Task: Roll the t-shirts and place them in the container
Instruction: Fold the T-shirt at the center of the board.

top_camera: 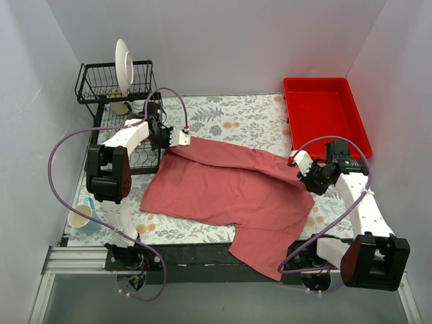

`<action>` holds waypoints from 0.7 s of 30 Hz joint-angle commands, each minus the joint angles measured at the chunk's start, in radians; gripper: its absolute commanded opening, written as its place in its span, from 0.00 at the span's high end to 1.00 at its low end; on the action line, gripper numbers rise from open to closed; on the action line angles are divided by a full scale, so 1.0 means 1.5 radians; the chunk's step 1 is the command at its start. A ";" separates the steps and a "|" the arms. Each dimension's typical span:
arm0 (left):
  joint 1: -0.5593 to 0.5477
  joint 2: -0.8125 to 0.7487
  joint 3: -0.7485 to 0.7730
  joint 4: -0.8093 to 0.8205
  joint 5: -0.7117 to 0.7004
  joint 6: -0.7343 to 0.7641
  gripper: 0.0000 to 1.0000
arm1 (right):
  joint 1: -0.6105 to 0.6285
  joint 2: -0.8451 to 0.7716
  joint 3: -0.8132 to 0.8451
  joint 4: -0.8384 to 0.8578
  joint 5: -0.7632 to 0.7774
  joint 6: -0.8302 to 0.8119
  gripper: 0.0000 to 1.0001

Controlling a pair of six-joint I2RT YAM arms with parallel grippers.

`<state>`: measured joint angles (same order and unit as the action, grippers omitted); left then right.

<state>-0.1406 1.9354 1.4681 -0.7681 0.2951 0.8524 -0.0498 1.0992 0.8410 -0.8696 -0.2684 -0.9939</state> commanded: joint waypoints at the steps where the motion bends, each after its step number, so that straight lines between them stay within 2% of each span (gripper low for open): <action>1: 0.014 -0.025 0.046 -0.067 -0.011 -0.008 0.78 | -0.002 0.027 0.034 -0.088 -0.014 -0.013 0.77; 5: 0.022 -0.024 0.117 -0.071 0.045 -0.064 0.60 | -0.029 0.057 0.096 -0.129 -0.064 0.010 0.63; 7: 0.020 -0.018 0.148 -0.055 0.076 -0.093 0.52 | -0.038 0.081 0.116 -0.126 -0.085 0.034 0.62; 11: -0.006 0.008 0.177 -0.037 0.076 -0.178 0.51 | -0.039 0.129 0.127 -0.067 -0.077 0.079 0.63; 14: -0.040 0.005 0.150 -0.010 0.081 -0.267 0.51 | -0.039 0.150 0.123 0.001 -0.053 0.107 0.63; 19: -0.083 -0.034 0.096 0.000 0.127 -0.439 0.63 | -0.038 0.182 0.125 0.061 -0.035 0.142 0.64; 21: -0.109 -0.064 0.047 -0.008 0.147 -0.475 0.66 | -0.037 0.193 0.133 0.060 -0.045 0.150 0.64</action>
<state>-0.2470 1.9423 1.6344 -0.7704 0.4137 0.3592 -0.1047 1.3640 1.0008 -0.8474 -0.3210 -0.8246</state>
